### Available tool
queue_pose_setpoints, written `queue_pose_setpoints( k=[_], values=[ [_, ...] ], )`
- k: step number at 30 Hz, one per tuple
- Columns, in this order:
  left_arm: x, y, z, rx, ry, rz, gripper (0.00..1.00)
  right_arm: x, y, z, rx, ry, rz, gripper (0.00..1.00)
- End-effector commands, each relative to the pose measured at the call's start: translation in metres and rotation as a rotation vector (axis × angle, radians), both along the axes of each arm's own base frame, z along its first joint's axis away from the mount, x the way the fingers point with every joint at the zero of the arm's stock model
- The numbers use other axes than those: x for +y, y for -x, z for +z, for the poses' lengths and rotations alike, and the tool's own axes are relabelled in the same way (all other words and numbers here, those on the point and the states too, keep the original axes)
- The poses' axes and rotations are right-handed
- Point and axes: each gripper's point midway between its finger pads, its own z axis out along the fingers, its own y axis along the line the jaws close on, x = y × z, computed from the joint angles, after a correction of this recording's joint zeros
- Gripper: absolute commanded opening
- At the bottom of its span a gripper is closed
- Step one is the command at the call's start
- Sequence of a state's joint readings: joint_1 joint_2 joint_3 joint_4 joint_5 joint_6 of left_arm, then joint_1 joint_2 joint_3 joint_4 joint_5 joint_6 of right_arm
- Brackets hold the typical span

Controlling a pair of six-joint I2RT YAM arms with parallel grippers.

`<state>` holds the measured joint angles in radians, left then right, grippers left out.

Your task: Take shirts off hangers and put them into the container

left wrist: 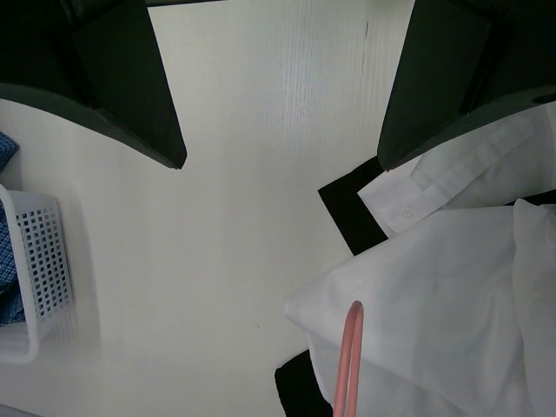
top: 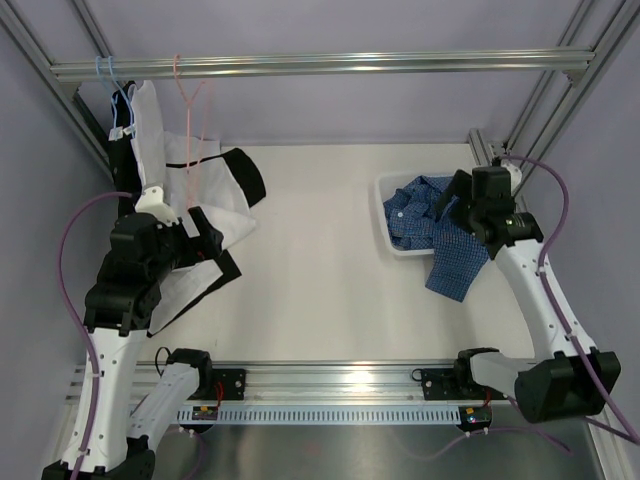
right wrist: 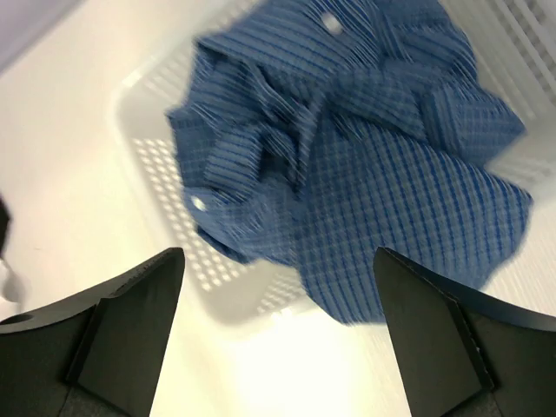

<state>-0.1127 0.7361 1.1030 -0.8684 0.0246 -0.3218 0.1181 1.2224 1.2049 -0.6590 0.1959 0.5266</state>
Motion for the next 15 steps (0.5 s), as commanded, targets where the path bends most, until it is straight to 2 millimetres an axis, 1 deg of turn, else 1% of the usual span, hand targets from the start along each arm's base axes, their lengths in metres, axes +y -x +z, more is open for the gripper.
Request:
queue_pose_setpoints(
  k=[1, 2, 3, 4, 5, 6, 7, 10, 15],
  values=[
    [-0.008, -0.007, 0.009, -0.039, 0.031, -0.027, 0.99, -0.017, 0.041, -0.060, 0.161, 0.046, -0.073, 0.99],
    [-0.008, -0.008, 0.007, -0.035, 0.029, -0.027, 0.99, -0.014, 0.046, -0.061, 0.148, 0.029, -0.060, 0.99],
    [-0.008, -0.008, 0.007, -0.035, 0.029, -0.027, 0.99, -0.012, 0.051, -0.068, 0.155, 0.021, -0.049, 0.99],
    [-0.008, -0.008, 0.007, -0.035, 0.028, -0.028, 0.99, -0.010, 0.057, -0.083, 0.177, 0.017, -0.033, 0.99],
    [-0.008, -0.008, 0.006, -0.031, 0.026, -0.029, 0.99, -0.002, 0.059, -0.085, 0.168, -0.008, 0.007, 1.00],
    [-0.008, -0.008, 0.006, -0.030, 0.022, -0.031, 0.99, -0.001, 0.062, -0.090, 0.171, -0.012, 0.020, 0.99],
    [-0.007, -0.008, 0.005, -0.030, 0.020, -0.030, 0.99, 0.002, 0.067, -0.101, 0.189, -0.014, 0.032, 0.99],
    [-0.006, -0.007, 0.000, -0.018, 0.007, -0.029, 0.99, 0.003, 0.074, -0.113, 0.198, 0.009, 0.045, 0.99],
    [-0.006, -0.005, -0.005, -0.005, 0.011, -0.031, 0.99, -0.002, 0.069, -0.124, 0.204, 0.042, 0.037, 0.99]
  ],
)
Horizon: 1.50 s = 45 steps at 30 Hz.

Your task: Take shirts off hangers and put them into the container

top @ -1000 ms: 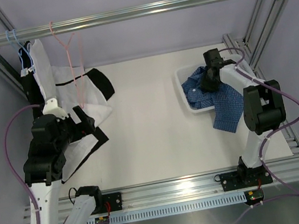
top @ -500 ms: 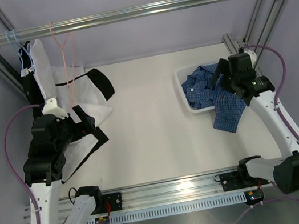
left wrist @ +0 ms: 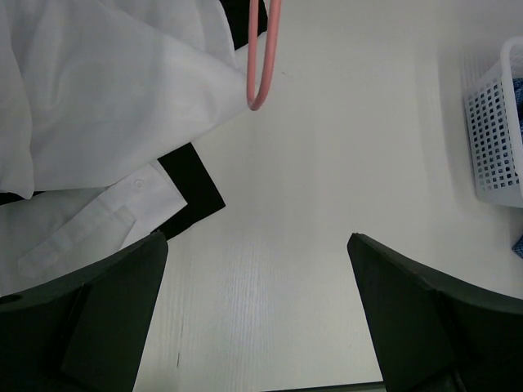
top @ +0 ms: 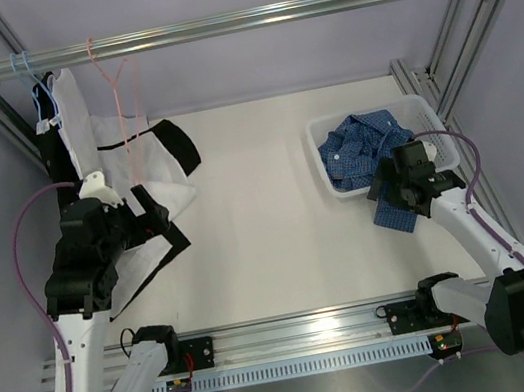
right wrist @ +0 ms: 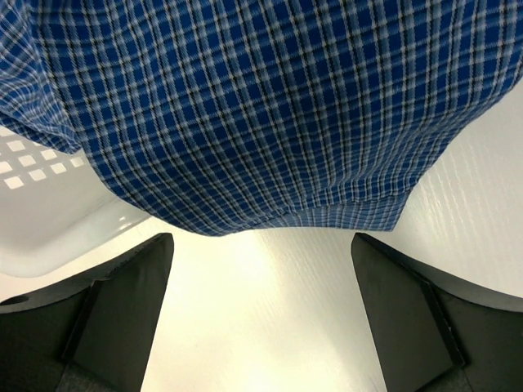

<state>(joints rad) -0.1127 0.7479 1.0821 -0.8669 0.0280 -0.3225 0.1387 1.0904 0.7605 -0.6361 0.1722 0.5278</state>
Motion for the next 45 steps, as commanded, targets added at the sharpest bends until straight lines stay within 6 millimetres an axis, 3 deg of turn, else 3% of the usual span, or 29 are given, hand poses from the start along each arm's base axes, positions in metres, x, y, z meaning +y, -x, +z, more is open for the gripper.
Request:
queue_pose_setpoints(
  k=[1, 5, 12, 16, 20, 24, 27, 28, 30, 31, 33, 36, 37, 39, 40, 42, 43, 45],
  values=[
    [-0.005, -0.003, 0.006, -0.038, 0.012, -0.027, 0.99, -0.002, -0.020, 0.010, -0.094, 0.027, 0.005, 0.99],
    [-0.006, -0.003, 0.009, -0.044, 0.012, -0.029, 0.99, -0.007, -0.028, 0.001, -0.074, 0.058, -0.012, 0.95],
    [-0.004, -0.001, 0.007, -0.040, 0.007, -0.025, 0.99, -0.010, -0.030, -0.004, -0.053, 0.073, -0.039, 0.74],
    [-0.004, -0.001, 0.008, -0.045, 0.008, -0.026, 0.99, -0.012, -0.029, -0.003, -0.047, 0.079, -0.048, 0.52],
    [-0.004, 0.000, 0.009, -0.048, 0.008, -0.025, 0.99, -0.016, -0.026, 0.000, -0.047, 0.095, -0.061, 0.20],
    [-0.004, 0.000, 0.010, -0.049, 0.009, -0.026, 0.99, -0.014, -0.024, 0.014, -0.058, 0.087, -0.045, 0.02],
    [-0.004, 0.000, 0.012, -0.051, 0.008, -0.027, 0.99, -0.006, -0.026, 0.044, -0.076, 0.051, -0.018, 0.00],
    [-0.004, 0.001, 0.014, -0.054, 0.008, -0.027, 0.99, -0.003, -0.035, 0.068, -0.128, 0.035, -0.014, 0.00],
    [-0.004, 0.000, 0.015, -0.056, 0.007, -0.028, 0.99, -0.004, -0.043, 0.092, -0.169, 0.039, -0.019, 0.00],
    [-0.004, 0.000, 0.016, -0.056, 0.007, -0.028, 0.99, -0.007, -0.052, 0.114, -0.202, 0.054, -0.035, 0.00],
    [-0.005, -0.001, 0.016, -0.057, 0.008, -0.032, 0.99, -0.010, -0.063, 0.133, -0.227, 0.069, -0.046, 0.00],
    [-0.006, -0.001, 0.014, -0.053, 0.017, -0.034, 0.99, -0.014, -0.098, 0.164, -0.290, 0.088, -0.079, 0.00],
    [-0.007, -0.001, 0.014, -0.052, 0.021, -0.037, 0.99, -0.019, -0.110, 0.155, -0.268, 0.103, -0.102, 0.00],
    [-0.006, 0.000, 0.013, -0.048, 0.017, -0.034, 0.99, -0.023, -0.130, 0.160, -0.297, 0.090, -0.128, 0.00],
    [-0.005, 0.000, 0.014, -0.050, 0.012, -0.028, 0.99, -0.028, -0.142, 0.145, -0.265, 0.085, -0.143, 0.00],
    [-0.003, 0.002, 0.015, -0.056, 0.007, -0.024, 0.99, -0.033, -0.157, 0.138, -0.265, 0.082, -0.171, 0.00],
    [-0.003, 0.002, 0.016, -0.059, 0.008, -0.022, 0.99, -0.039, -0.166, 0.118, -0.221, 0.086, -0.184, 0.00],
    [-0.003, 0.003, 0.018, -0.060, 0.006, -0.019, 0.99, -0.040, -0.174, 0.097, -0.178, 0.081, -0.186, 0.00]
  ],
)
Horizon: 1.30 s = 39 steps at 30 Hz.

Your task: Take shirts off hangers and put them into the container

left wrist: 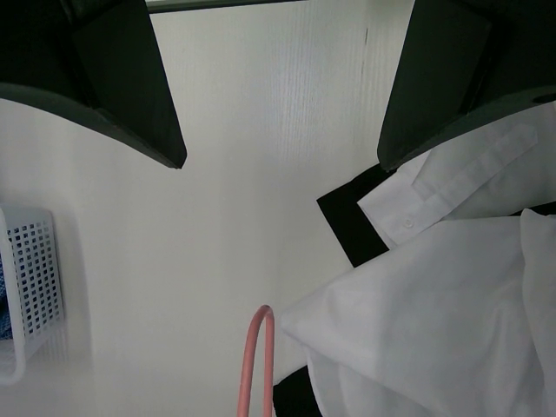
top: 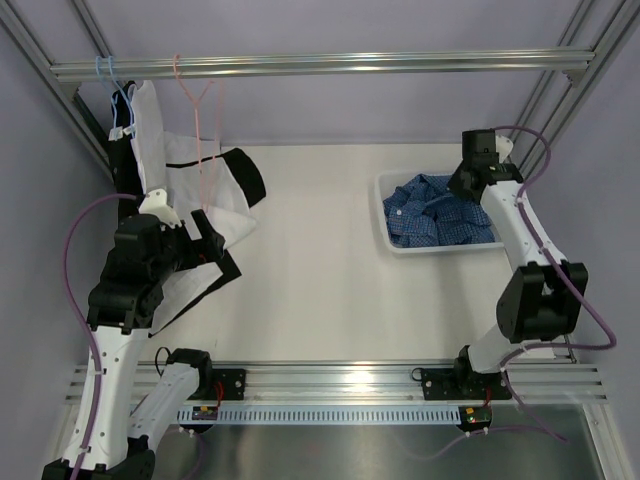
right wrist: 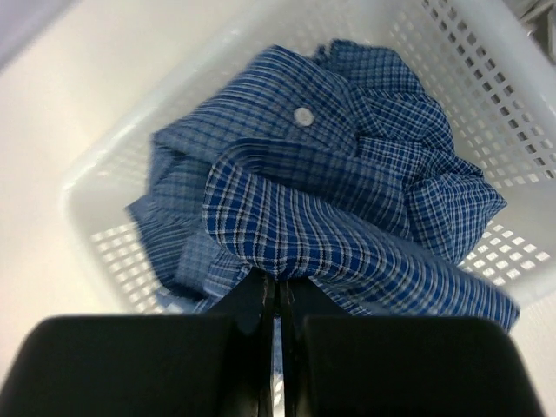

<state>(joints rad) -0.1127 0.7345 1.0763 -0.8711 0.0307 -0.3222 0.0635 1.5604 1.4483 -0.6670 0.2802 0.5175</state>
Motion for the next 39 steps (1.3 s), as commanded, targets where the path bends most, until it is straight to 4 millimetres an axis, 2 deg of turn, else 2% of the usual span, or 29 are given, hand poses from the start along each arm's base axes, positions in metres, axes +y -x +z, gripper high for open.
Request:
queue_pose_setpoints(
  k=[1, 2, 3, 5, 7, 10, 12, 13, 14, 17, 18, 19, 20, 21, 22, 23, 24, 26, 27, 29, 30, 31, 32, 33, 34, 35, 36, 39],
  values=[
    [-0.001, 0.000, 0.019, -0.059, 0.004, -0.011, 0.99, -0.007, -0.019, -0.042, 0.080, -0.017, -0.034, 0.00],
    [-0.002, 0.000, 0.020, -0.063, 0.007, -0.009, 0.99, -0.005, -0.018, -0.057, 0.123, -0.036, -0.030, 0.00],
    [-0.001, 0.000, 0.021, -0.067, 0.008, -0.007, 0.99, 0.002, -0.016, -0.087, 0.202, -0.063, -0.010, 0.00],
    [-0.001, 0.000, 0.023, -0.073, 0.011, -0.002, 0.99, 0.007, -0.010, -0.112, 0.275, -0.101, -0.009, 0.00],
    [-0.001, 0.000, 0.025, -0.078, 0.016, 0.002, 0.99, 0.019, 0.001, -0.144, 0.358, -0.173, 0.018, 0.10],
    [0.000, -0.001, 0.028, -0.086, 0.017, 0.007, 0.99, 0.023, 0.008, -0.165, 0.418, -0.238, 0.031, 0.21],
    [0.001, -0.002, 0.031, -0.091, 0.014, 0.012, 0.99, 0.025, 0.010, -0.168, 0.434, -0.237, 0.047, 0.27],
    [0.002, -0.002, 0.033, -0.094, 0.013, 0.018, 0.99, 0.019, 0.009, -0.167, 0.433, -0.246, 0.041, 0.37],
    [0.002, -0.002, 0.034, -0.099, 0.013, 0.020, 0.99, 0.012, 0.009, -0.165, 0.431, -0.244, 0.033, 0.41],
    [0.003, -0.003, 0.037, -0.099, 0.012, 0.026, 0.99, 0.009, 0.006, -0.140, 0.387, -0.253, 0.052, 0.56],
    [0.003, -0.003, 0.039, -0.100, 0.012, 0.026, 0.99, 0.006, 0.005, -0.119, 0.337, -0.233, 0.056, 0.60],
    [0.003, -0.003, 0.041, -0.100, 0.012, 0.026, 0.99, 0.005, 0.004, -0.104, 0.303, -0.226, 0.058, 0.71],
    [0.004, -0.004, 0.045, -0.107, 0.009, 0.029, 0.99, 0.001, 0.004, -0.090, 0.271, -0.199, 0.055, 0.75],
    [0.008, -0.004, 0.049, -0.114, -0.002, 0.049, 0.99, 0.000, 0.007, -0.058, 0.198, -0.187, 0.062, 0.79],
    [0.009, -0.004, 0.051, -0.119, -0.005, 0.056, 0.99, 0.001, 0.009, -0.041, 0.157, -0.187, 0.074, 0.83],
    [0.010, -0.005, 0.058, -0.132, -0.006, 0.058, 0.99, 0.003, 0.014, -0.028, 0.128, -0.190, 0.091, 0.90],
    [0.010, -0.004, 0.060, -0.135, -0.009, 0.061, 0.99, 0.012, 0.023, 0.003, 0.051, -0.214, 0.132, 0.93],
    [0.016, -0.006, 0.067, -0.148, -0.031, 0.082, 0.99, 0.020, 0.036, 0.029, -0.009, -0.235, 0.178, 0.99],
    [0.019, -0.009, 0.076, -0.163, -0.041, 0.098, 0.99, 0.028, 0.048, 0.057, -0.083, -0.249, 0.218, 0.99],
    [0.024, -0.012, 0.087, -0.179, -0.061, 0.116, 0.99, 0.034, 0.062, 0.082, -0.161, -0.242, 0.278, 0.99],
    [0.028, -0.017, 0.101, -0.198, -0.071, 0.140, 0.99, 0.039, 0.077, 0.104, -0.226, -0.238, 0.313, 0.99],
    [0.031, -0.018, 0.107, -0.202, -0.088, 0.145, 0.99, 0.040, 0.084, 0.114, -0.257, -0.220, 0.340, 0.99],
    [0.034, -0.021, 0.114, -0.208, -0.101, 0.159, 0.99, 0.041, 0.085, 0.110, -0.247, -0.218, 0.351, 1.00],
    [0.040, -0.028, 0.117, -0.199, -0.124, 0.191, 0.99, 0.044, 0.104, 0.133, -0.321, -0.201, 0.374, 1.00],
    [0.044, -0.028, 0.137, -0.236, -0.138, 0.202, 0.99, 0.045, 0.111, 0.136, -0.337, -0.200, 0.385, 0.99],
    [0.047, -0.031, 0.143, -0.241, -0.154, 0.217, 0.99, 0.048, 0.115, 0.134, -0.343, -0.211, 0.396, 0.99],
    [0.054, -0.038, 0.157, -0.257, -0.187, 0.248, 0.99, 0.056, 0.125, 0.142, -0.382, -0.228, 0.433, 0.99],
    [0.071, -0.047, 0.172, -0.250, -0.270, 0.305, 0.99, 0.066, 0.136, 0.137, -0.395, -0.268, 0.475, 0.99]
  ],
)
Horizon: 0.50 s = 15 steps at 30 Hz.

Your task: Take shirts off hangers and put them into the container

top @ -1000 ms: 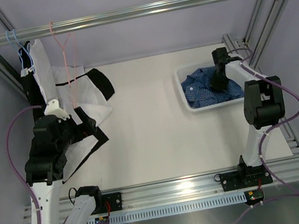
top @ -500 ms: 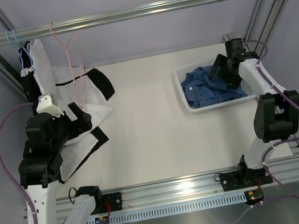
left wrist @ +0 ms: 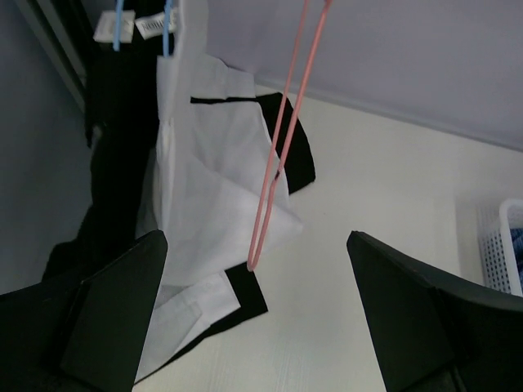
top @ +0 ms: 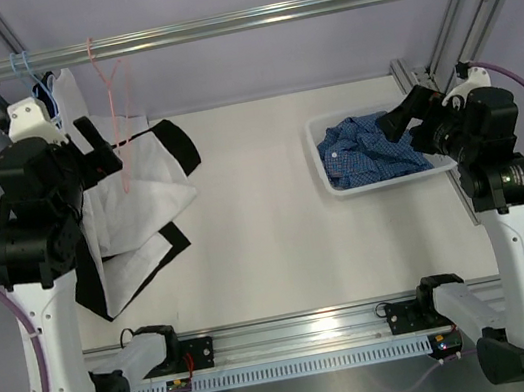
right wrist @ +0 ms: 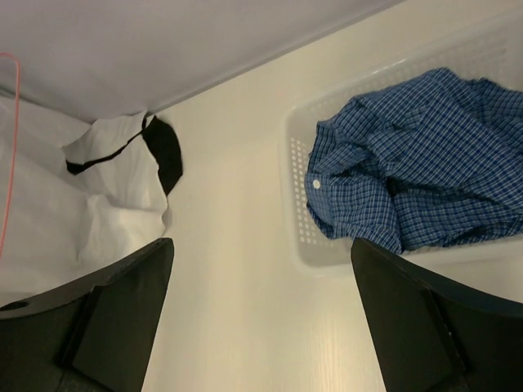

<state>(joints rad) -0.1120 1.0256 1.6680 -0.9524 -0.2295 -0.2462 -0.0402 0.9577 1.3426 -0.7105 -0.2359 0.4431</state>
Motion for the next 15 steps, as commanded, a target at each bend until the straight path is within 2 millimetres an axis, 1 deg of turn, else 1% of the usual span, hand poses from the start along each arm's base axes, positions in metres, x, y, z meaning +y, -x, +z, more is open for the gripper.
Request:
queue_pose_setpoints(
  k=[1, 2, 4, 5, 6, 7, 8, 10, 11, 13, 14, 15],
  values=[
    [0.031, -0.016, 0.027, -0.015, -0.122, 0.126, 0.99, 0.019, 0.007, -0.020, 0.039, -0.028, 0.117, 0.99],
    [0.041, -0.019, 0.030, -0.014, -0.131, 0.158, 0.98, 0.021, 0.008, -0.026, 0.049, -0.033, 0.126, 0.99],
    [0.047, -0.030, 0.032, -0.011, -0.143, 0.161, 0.96, 0.030, 0.012, -0.029, 0.051, -0.042, 0.166, 0.99],
    [0.049, -0.041, 0.030, -0.003, -0.140, 0.158, 0.96, 0.032, 0.013, -0.032, 0.053, -0.043, 0.178, 1.00],
    [0.050, -0.047, 0.027, 0.006, -0.131, 0.139, 0.95, 0.033, 0.013, -0.036, 0.063, -0.043, 0.178, 1.00],
    [0.051, -0.052, 0.022, 0.023, -0.128, 0.133, 0.94, 0.033, 0.013, -0.038, 0.066, -0.038, 0.180, 0.99],
    [0.055, -0.062, 0.016, 0.049, -0.125, 0.138, 0.93, 0.033, 0.014, -0.042, 0.076, -0.035, 0.181, 1.00],
    [0.059, -0.068, 0.010, 0.075, -0.127, 0.145, 0.90, 0.033, 0.013, -0.043, 0.077, -0.034, 0.182, 0.99],
    [0.061, -0.072, 0.006, 0.087, -0.122, 0.145, 0.87, 0.033, 0.013, -0.043, 0.077, -0.034, 0.182, 0.99],
    [0.059, -0.080, -0.005, 0.116, -0.111, 0.127, 0.85, 0.032, 0.012, -0.045, 0.081, -0.031, 0.176, 0.99],
    [0.059, -0.082, -0.010, 0.125, -0.110, 0.129, 0.82, 0.032, 0.010, -0.047, 0.092, -0.032, 0.178, 1.00],
    [0.060, -0.086, -0.020, 0.152, -0.109, 0.129, 0.80, 0.032, 0.010, -0.048, 0.095, -0.031, 0.177, 0.99]
  ],
)
